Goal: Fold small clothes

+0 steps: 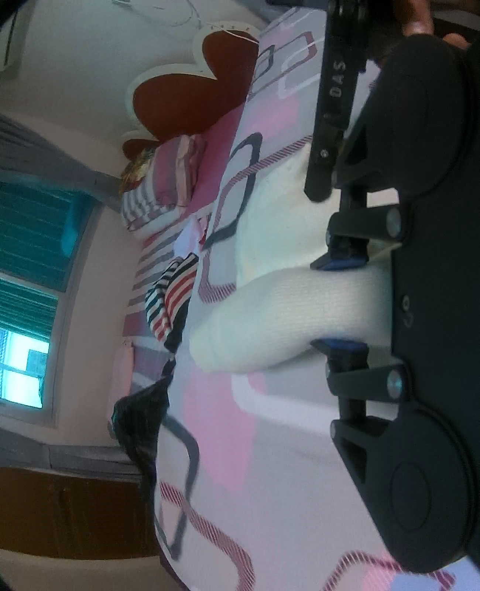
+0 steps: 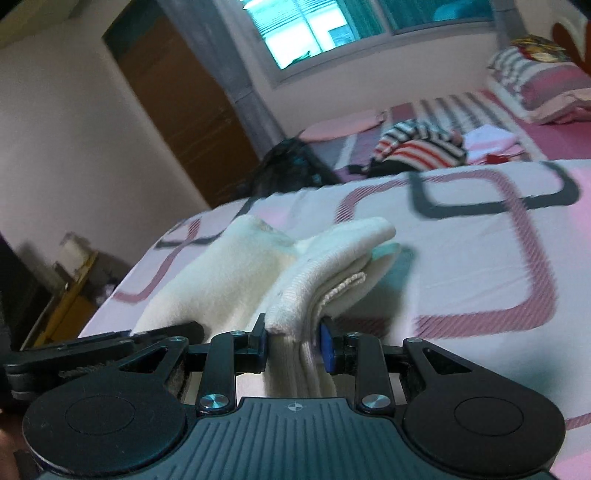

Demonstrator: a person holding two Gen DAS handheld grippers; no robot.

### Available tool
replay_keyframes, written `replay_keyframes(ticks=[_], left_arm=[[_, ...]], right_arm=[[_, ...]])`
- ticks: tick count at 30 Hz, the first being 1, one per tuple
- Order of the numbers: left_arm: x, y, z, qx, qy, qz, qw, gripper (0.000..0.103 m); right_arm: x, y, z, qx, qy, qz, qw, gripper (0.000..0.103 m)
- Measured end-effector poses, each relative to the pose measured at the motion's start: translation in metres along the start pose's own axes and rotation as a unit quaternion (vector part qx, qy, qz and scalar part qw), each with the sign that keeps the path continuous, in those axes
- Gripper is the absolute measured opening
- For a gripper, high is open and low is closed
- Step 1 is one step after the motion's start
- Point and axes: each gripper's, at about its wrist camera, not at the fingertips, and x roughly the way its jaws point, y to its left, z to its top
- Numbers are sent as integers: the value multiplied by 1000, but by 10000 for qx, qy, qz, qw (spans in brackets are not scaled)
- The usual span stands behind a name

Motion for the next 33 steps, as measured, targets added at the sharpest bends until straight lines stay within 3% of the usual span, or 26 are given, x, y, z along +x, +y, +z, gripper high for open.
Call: replay_keyframes(ticks=[6, 10, 13, 15, 18, 20, 22, 25, 27, 33], left_arm=[[10, 40, -32, -351, 419, -114, 9984, 36], [17, 52, -45, -497, 462, -294, 9973, 49], [13, 66, -49, -557, 478, -320, 9968, 59], [0, 78, -49, -619, 425, -276, 9968, 59], [-30, 80, -34, -287, -76, -325, 9990, 53], [-30, 68, -17, 4, -175, -472, 9987, 49], [-13, 49, -2, 379, -31, -524, 9979, 43], [23, 38, 0, 479, 511, -675, 9953, 33], [36, 37, -5, 518, 690, -634, 9943, 33], [16, 41, -10, 391, 519, -639, 9958, 33]], right_arm=[[26, 3, -36, 62, 353, -141, 9993, 27], [30, -26, -59, 740, 324, -214, 9965, 27], [30, -30, -61, 894, 241, -257, 9954, 29], [26, -27, -58, 810, 240, -405, 9956, 44], [2, -12, -45, 413, -102, -679, 9968, 45], [-3, -1, -33, 128, -260, -693, 9972, 45], [8, 12, -23, -236, -195, -768, 9966, 27], [41, 27, -17, -781, 239, -930, 9923, 11], [63, 28, -25, -1006, 627, -1251, 9850, 8], [63, 21, -28, -927, 666, -1298, 9849, 8]])
